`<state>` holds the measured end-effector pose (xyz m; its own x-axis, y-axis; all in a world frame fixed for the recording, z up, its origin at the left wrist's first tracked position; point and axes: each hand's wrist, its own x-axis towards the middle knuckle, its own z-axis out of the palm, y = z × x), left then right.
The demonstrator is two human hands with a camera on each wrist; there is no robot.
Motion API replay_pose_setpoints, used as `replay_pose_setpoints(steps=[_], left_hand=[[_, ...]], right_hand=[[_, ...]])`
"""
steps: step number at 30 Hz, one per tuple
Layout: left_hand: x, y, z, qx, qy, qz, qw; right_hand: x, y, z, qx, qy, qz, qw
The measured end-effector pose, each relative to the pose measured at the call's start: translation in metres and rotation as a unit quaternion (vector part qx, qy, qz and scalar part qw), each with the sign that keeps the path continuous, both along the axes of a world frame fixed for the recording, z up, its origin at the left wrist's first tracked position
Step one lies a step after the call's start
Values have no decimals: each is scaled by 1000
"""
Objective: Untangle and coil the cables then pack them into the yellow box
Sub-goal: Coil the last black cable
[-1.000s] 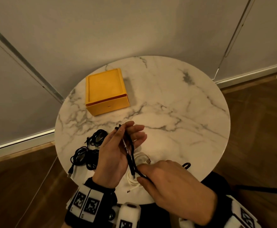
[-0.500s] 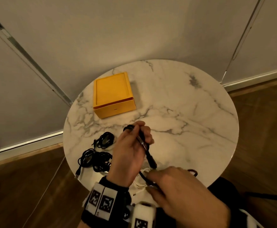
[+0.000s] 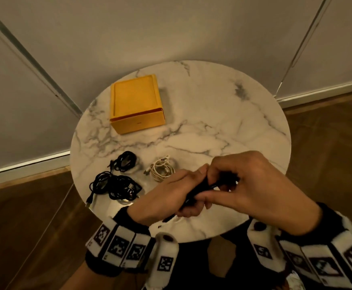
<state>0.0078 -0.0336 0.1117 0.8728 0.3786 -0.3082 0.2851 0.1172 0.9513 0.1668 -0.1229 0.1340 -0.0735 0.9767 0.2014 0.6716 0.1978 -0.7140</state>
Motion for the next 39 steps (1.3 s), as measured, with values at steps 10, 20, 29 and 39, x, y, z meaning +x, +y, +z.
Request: replay_pose_setpoints(steps=[10,20,29,39], left_hand=[[-3,23,-20,-292,-94,-73,949],[7,-4,-29,-368,-203,213,882],[-1,-11,-21,-426,-254,32,868],[-14,7,-24,-464,-341,175,799]], right_hand=[[-13,22,-42,-21,146,17,989],[-18,36,-52,42,245,-125,961],[-22,34,-52,-21,339,-94,936],[-39,32,-76,-20,288,-123,949]])
